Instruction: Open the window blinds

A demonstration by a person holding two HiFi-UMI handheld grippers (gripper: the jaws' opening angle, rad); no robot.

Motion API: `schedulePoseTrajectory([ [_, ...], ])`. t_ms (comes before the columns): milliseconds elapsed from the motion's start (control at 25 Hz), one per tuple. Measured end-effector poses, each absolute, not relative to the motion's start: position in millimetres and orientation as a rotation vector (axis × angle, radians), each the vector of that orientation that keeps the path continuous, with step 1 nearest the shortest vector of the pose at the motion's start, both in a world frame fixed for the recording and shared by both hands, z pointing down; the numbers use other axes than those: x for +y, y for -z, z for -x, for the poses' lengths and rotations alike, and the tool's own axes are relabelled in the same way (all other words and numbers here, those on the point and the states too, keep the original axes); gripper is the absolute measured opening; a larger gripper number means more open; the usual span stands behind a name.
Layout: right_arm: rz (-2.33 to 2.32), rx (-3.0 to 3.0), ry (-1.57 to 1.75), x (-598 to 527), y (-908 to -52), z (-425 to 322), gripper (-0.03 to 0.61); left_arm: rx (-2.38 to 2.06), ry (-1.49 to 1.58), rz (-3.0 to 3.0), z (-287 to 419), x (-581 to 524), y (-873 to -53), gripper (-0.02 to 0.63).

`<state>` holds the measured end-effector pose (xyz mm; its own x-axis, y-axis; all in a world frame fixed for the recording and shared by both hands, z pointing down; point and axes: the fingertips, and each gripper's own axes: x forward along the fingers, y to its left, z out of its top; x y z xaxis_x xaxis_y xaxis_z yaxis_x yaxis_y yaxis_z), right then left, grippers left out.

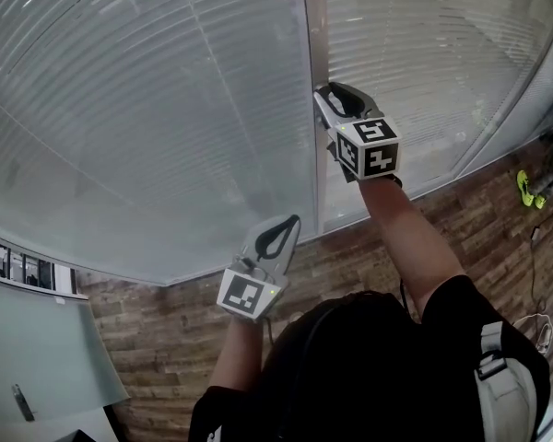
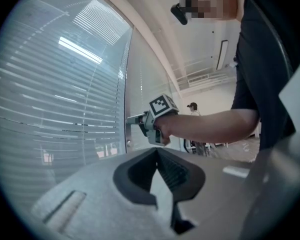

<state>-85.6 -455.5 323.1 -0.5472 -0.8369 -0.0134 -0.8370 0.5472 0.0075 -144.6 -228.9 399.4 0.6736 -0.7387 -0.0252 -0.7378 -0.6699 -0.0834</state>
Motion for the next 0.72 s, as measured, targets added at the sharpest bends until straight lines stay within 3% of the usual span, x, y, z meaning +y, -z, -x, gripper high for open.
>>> schedulePoseTrajectory([
  [720,1.445,2.584,0.275,-456.0,-320.5,80.7,0.130,1.244,0.028,2.782,150.0,-230.8,-397.8,0.005],
])
